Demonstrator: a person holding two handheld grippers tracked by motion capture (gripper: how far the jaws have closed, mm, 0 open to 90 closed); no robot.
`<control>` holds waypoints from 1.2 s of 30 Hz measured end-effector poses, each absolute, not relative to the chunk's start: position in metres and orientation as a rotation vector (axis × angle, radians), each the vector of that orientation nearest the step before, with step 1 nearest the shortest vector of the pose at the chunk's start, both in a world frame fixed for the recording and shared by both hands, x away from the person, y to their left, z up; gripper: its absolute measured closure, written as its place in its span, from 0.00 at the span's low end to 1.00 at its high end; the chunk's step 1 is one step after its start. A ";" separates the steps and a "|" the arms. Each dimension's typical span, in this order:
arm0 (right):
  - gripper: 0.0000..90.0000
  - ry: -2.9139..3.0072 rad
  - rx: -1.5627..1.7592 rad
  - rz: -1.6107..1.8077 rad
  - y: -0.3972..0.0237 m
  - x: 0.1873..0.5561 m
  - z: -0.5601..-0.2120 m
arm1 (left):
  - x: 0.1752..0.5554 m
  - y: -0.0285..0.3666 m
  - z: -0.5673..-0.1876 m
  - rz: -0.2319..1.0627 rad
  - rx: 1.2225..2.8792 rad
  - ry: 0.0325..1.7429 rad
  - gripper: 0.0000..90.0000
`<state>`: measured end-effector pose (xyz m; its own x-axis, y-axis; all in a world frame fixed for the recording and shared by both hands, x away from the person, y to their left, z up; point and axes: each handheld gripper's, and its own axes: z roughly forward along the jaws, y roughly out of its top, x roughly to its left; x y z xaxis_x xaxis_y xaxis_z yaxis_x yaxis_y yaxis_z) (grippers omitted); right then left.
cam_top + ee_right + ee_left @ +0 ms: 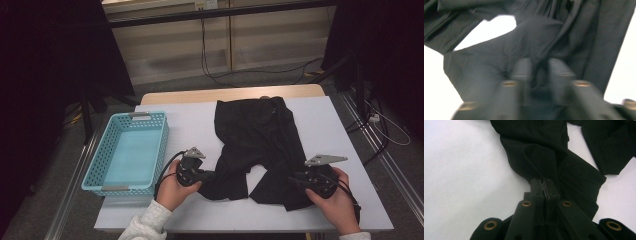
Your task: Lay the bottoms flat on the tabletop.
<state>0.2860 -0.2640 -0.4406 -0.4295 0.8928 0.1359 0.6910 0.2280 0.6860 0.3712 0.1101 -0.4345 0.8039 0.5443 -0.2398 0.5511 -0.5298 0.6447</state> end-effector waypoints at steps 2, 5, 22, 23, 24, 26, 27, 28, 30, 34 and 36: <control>0.61 2.162 1.498 1.049 -0.272 0.286 -0.434 | 0.372 0.111 -0.434 -0.019 2.241 0.804 0.97; 0.60 2.058 1.536 1.074 -0.289 0.285 -0.425 | 0.373 0.112 -0.433 -0.020 2.237 0.804 0.97; 1.00 1.983 1.683 0.886 -0.302 0.306 -0.455 | 0.409 0.094 -0.441 0.158 2.091 0.895 0.48; 1.00 1.976 1.686 0.892 -0.305 0.305 -0.453 | 0.412 0.093 -0.445 0.156 2.089 0.903 0.48; 1.00 1.963 1.699 0.904 -0.309 0.303 -0.452 | 0.415 0.092 -0.449 0.164 2.090 0.914 0.48; 1.00 1.927 1.713 0.898 -0.316 0.300 -0.451 | 0.417 0.089 -0.453 0.163 2.096 0.919 0.48; 1.00 1.914 1.729 0.907 -0.321 0.298 -0.451 | 0.418 0.088 -0.456 0.156 2.098 0.923 0.47; 1.00 1.901 1.746 0.911 -0.324 0.297 -0.452 | 0.418 0.086 -0.459 0.149 2.110 0.925 0.47; 1.00 1.885 1.761 0.895 -0.329 0.295 -0.454 | 0.419 0.084 -0.462 0.160 2.112 0.923 0.47; 0.98 1.883 1.777 0.856 -0.331 0.294 -0.455 | 0.419 0.083 -0.461 0.158 2.131 0.918 0.50; 0.86 1.881 1.770 0.852 -0.331 0.293 -0.454 | 0.417 0.082 -0.461 0.157 2.129 0.922 0.56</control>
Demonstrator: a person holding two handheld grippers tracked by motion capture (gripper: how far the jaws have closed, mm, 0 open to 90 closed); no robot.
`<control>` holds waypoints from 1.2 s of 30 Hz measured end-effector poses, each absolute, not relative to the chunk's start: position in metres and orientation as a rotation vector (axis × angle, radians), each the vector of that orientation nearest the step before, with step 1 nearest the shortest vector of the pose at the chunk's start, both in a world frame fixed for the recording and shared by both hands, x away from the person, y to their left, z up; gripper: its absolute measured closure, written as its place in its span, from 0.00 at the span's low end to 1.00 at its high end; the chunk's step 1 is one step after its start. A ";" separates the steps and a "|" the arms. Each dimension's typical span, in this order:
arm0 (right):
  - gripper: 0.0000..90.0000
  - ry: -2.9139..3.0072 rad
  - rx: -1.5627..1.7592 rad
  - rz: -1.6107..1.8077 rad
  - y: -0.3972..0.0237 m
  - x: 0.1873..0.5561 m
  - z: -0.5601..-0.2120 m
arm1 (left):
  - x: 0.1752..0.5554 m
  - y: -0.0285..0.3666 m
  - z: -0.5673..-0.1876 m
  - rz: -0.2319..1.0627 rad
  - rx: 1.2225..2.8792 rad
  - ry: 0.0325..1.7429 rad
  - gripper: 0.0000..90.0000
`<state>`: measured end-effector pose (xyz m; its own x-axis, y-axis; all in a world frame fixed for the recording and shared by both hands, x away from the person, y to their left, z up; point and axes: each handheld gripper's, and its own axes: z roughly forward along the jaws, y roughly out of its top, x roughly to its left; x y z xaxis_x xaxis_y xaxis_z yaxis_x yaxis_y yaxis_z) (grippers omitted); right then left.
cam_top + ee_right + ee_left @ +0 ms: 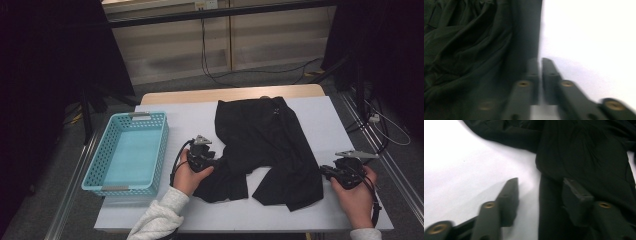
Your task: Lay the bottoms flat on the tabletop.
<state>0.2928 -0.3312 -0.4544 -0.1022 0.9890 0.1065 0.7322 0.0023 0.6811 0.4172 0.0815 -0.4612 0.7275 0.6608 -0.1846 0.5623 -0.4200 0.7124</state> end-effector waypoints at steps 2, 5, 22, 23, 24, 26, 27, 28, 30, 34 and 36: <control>0.85 1.884 1.767 0.881 -0.330 0.292 -0.453 | 0.416 0.081 -0.461 0.161 2.139 0.918 0.64; 0.73 1.892 1.737 0.897 -0.324 0.292 -0.447 | 0.414 0.079 -0.461 0.133 2.148 0.907 0.74; 0.52 2.127 1.484 1.050 -0.243 0.299 -0.435 | 0.404 0.082 -0.433 0.031 2.074 0.850 0.98; 0.52 2.141 1.469 1.061 -0.238 0.299 -0.435 | 0.404 0.082 -0.432 0.019 2.075 0.850 0.97; 0.52 2.146 1.463 1.066 -0.235 0.299 -0.435 | 0.403 0.083 -0.432 0.017 2.072 0.847 0.97; 0.51 2.167 1.439 1.071 -0.228 0.300 -0.435 | 0.402 0.085 -0.431 0.020 2.073 0.853 0.97; 0.50 2.171 1.434 1.088 -0.224 0.301 -0.434 | 0.402 0.086 -0.431 0.009 2.073 0.853 0.98; 0.50 2.176 1.428 1.096 -0.221 0.302 -0.434 | 0.401 0.087 -0.430 0.020 2.069 0.854 0.98; 0.49 2.187 1.417 1.096 -0.216 0.304 -0.435 | 0.401 0.091 -0.428 0.022 2.063 0.859 0.98; 0.48 2.223 1.405 1.097 -0.205 0.307 -0.438 | 0.403 0.100 -0.422 0.042 2.028 0.875 0.98; 0.48 2.238 1.392 1.096 -0.200 0.309 -0.438 | 0.404 0.105 -0.420 0.057 2.005 0.888 0.98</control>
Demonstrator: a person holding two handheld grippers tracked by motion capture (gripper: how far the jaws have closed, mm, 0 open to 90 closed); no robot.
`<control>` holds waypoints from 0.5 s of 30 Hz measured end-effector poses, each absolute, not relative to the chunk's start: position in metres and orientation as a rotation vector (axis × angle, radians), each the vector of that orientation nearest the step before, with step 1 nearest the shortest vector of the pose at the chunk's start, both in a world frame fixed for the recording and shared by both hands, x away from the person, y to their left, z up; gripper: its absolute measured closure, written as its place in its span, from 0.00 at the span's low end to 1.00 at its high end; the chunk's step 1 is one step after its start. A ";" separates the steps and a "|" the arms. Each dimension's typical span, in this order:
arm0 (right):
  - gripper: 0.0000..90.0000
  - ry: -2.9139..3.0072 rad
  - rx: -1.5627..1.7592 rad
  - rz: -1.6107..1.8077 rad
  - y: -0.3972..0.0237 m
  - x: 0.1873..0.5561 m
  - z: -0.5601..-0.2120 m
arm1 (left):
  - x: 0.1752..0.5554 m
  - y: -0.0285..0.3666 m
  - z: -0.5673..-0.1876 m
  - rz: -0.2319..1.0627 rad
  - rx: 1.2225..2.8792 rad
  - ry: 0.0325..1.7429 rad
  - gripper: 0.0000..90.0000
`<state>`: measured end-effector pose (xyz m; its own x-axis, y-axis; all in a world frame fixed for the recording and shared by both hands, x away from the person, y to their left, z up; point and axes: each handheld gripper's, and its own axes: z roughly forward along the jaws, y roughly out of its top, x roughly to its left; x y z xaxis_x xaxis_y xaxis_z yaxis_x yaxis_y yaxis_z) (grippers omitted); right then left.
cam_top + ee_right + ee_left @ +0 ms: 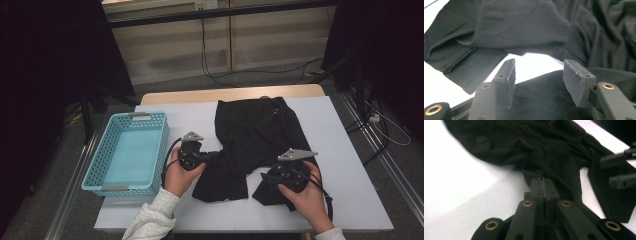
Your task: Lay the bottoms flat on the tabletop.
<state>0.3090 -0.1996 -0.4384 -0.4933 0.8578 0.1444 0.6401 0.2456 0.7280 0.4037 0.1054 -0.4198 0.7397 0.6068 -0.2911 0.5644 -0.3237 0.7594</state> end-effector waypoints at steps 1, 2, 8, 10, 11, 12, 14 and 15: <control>0.49 2.247 1.382 1.101 -0.197 0.310 -0.439 | 0.404 0.108 -0.418 0.059 2.002 0.892 0.99; 0.49 2.255 1.377 1.106 -0.194 0.311 -0.439 | 0.404 0.109 -0.418 0.064 1.996 0.893 0.98; 0.48 2.302 1.346 1.105 -0.180 0.315 -0.443 | 0.405 0.119 -0.411 0.097 1.956 0.910 0.98; 0.48 2.313 1.337 1.094 -0.176 0.315 -0.444 | 0.406 0.120 -0.412 0.108 1.961 0.919 0.98; 0.49 2.317 1.331 1.095 -0.174 0.315 -0.445 | 0.407 0.121 -0.412 0.112 1.970 0.924 0.98; 0.49 2.324 1.326 1.093 -0.173 0.315 -0.445 | 0.408 0.122 -0.414 0.104 1.968 0.931 0.98; 0.50 2.334 1.322 1.094 -0.169 0.315 -0.446 | 0.409 0.123 -0.416 0.113 1.969 0.948 0.98; 0.51 2.341 1.312 1.095 -0.168 0.316 -0.446 | 0.409 0.124 -0.417 0.108 1.966 0.953 0.98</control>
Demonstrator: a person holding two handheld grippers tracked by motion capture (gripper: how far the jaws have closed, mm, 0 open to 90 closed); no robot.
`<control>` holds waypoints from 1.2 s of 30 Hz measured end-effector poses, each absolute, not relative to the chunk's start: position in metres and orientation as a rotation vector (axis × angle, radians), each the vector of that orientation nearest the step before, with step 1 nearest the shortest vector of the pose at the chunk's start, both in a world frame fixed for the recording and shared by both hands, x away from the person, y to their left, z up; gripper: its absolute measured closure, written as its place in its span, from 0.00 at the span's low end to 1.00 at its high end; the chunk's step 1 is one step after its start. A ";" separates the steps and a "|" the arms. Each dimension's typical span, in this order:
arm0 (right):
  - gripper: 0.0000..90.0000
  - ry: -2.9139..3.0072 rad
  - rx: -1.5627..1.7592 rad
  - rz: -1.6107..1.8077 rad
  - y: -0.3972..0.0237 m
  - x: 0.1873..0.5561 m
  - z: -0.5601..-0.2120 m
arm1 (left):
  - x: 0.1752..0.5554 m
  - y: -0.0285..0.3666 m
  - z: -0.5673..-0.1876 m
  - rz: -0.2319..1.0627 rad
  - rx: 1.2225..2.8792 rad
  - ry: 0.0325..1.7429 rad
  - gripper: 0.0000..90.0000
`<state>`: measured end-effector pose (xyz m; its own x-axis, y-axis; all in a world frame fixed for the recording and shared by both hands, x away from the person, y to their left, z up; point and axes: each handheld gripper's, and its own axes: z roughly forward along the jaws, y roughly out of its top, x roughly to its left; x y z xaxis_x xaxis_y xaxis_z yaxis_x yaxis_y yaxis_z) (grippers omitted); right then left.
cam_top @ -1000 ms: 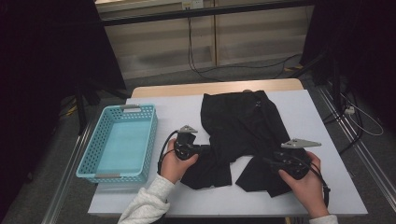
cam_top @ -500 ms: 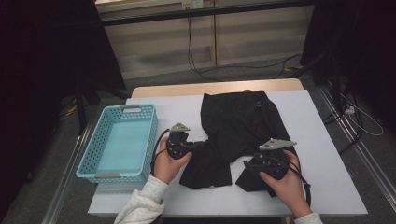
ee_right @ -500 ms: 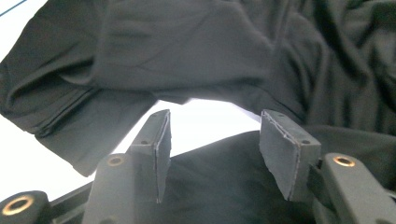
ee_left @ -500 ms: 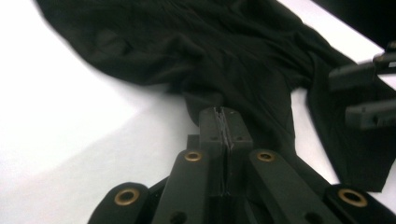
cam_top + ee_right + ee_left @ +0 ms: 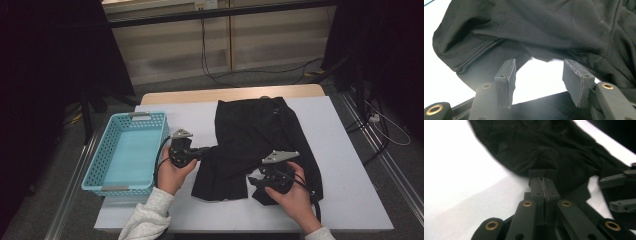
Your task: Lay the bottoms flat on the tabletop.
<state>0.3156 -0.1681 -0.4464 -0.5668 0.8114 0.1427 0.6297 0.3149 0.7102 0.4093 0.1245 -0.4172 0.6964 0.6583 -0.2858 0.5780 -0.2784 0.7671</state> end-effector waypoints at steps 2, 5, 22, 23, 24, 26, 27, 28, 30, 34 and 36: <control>0.52 2.343 1.306 1.096 -0.165 0.316 -0.447 | 0.410 0.126 -0.418 0.103 1.966 0.959 0.98; 0.55 2.357 1.298 1.095 -0.160 0.318 -0.449 | 0.410 0.126 -0.419 0.103 1.962 0.961 0.98; 1.00 2.453 1.185 1.048 -0.136 0.315 -0.458 | 0.411 0.125 -0.419 0.093 1.945 0.958 0.98; 1.00 2.463 1.184 1.044 -0.135 0.314 -0.457 | 0.411 0.126 -0.419 0.092 1.948 0.959 0.98; 1.00 2.479 1.186 1.036 -0.135 0.312 -0.456 | 0.411 0.126 -0.419 0.089 1.946 0.963 0.98; 1.00 2.513 1.178 1.037 -0.134 0.308 -0.454 | 0.412 0.126 -0.419 0.081 1.943 0.967 0.98; 1.00 2.530 1.174 1.047 -0.134 0.306 -0.454 | 0.412 0.127 -0.419 0.083 1.944 0.966 0.98; 1.00 2.553 1.173 1.047 -0.134 0.302 -0.453 | 0.412 0.127 -0.419 0.081 1.945 0.965 0.98; 1.00 2.599 1.170 1.041 -0.134 0.296 -0.450 | 0.412 0.127 -0.419 0.077 1.953 0.963 0.98; 1.00 2.649 1.162 1.061 -0.137 0.283 -0.446 | 0.412 0.125 -0.421 0.055 1.954 0.967 0.99; 0.99 2.624 1.147 1.058 -0.138 0.282 -0.445 | 0.411 0.125 -0.420 0.053 1.956 0.962 0.99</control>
<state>0.2816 -0.1381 -0.4447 -0.7144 0.6753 0.1834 0.6137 0.4788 0.6278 0.4110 0.1249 -0.4199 0.6932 0.6420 -0.3274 0.6024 -0.2668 0.7523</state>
